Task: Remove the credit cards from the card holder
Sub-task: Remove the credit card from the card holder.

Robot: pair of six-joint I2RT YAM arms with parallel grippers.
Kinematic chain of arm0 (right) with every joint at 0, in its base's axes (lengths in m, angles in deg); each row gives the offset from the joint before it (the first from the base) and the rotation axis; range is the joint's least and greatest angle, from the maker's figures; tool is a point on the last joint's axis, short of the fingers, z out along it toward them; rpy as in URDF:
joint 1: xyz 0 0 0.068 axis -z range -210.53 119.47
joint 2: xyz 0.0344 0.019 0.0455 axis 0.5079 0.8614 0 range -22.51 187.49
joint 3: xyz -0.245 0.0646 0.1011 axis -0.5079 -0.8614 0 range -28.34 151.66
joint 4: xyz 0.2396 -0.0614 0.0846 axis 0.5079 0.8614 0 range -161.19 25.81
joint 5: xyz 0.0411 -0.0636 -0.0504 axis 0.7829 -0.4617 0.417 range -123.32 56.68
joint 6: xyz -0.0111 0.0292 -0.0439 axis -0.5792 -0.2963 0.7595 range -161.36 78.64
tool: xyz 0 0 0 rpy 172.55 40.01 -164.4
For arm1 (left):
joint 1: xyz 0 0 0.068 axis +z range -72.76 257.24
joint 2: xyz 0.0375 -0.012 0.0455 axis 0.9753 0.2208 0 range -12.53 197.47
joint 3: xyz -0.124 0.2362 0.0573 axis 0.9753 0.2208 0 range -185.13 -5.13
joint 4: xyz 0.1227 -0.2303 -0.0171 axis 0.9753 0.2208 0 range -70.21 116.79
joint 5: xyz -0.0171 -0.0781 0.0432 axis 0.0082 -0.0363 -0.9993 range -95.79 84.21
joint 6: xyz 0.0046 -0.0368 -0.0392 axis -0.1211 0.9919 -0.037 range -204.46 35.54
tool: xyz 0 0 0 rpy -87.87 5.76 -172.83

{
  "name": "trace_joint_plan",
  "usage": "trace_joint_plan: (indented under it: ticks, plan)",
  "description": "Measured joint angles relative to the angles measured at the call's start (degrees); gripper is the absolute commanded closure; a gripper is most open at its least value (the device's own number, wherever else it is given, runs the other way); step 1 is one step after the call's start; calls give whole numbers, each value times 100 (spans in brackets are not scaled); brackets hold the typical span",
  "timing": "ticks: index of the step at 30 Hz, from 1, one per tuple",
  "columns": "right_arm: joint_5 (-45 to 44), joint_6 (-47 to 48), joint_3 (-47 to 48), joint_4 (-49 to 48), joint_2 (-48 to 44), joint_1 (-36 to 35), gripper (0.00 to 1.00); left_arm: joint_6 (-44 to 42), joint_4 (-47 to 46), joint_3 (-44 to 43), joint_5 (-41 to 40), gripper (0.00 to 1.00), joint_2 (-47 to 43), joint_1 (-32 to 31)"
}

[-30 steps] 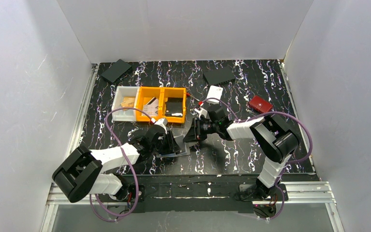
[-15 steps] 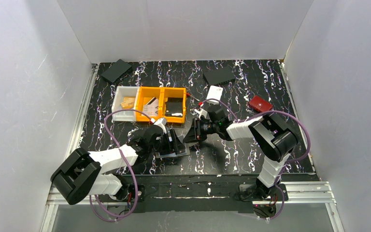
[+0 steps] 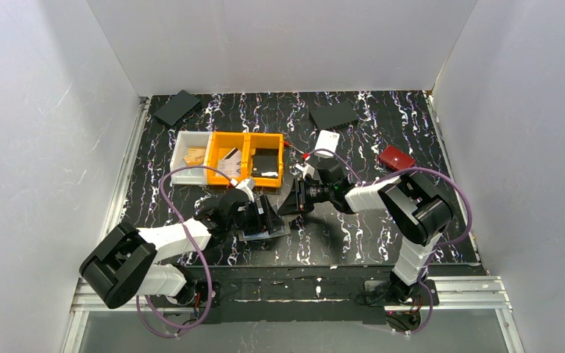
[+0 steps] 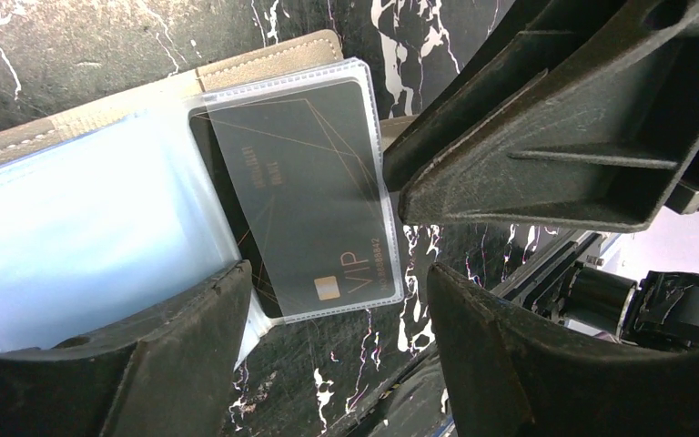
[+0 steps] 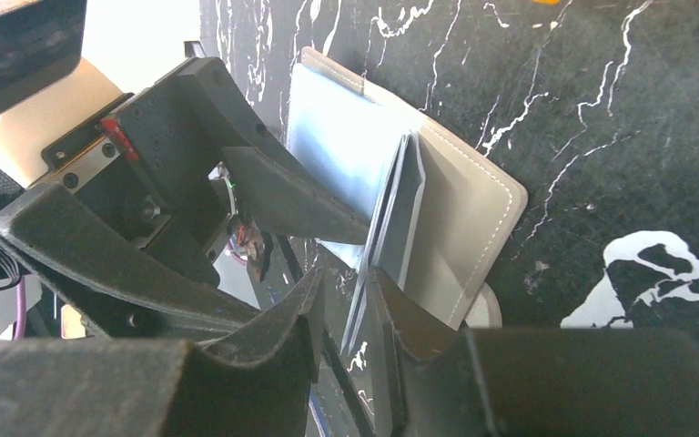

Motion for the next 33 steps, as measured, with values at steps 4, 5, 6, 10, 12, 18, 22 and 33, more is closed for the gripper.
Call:
trace_joint_plan:
  ticks: [4,5,6,10,12,18,22,33]
  plan:
    - [81,-68,0,-57,26,0,70,11,-24,0,-7,35,37,2]
    - [87,-85,0,-66,35,0,70,9,-22,0,-9,37,39,2]
    - [90,-98,0,-68,37,2,71,13,-20,0,-15,39,39,0]
    - [140,-103,0,-109,50,-2,71,17,15,-2,-46,50,66,2]
    - [162,-101,0,-103,83,-9,71,37,-9,-9,-44,54,101,2]
    - [175,-74,-28,-15,153,-35,66,55,-15,-15,-26,61,118,0]
    - [120,173,2,221,151,-33,60,52,-9,-15,-28,62,109,0]
    - [44,535,39,511,22,66,58,57,-11,-4,-15,61,101,31]
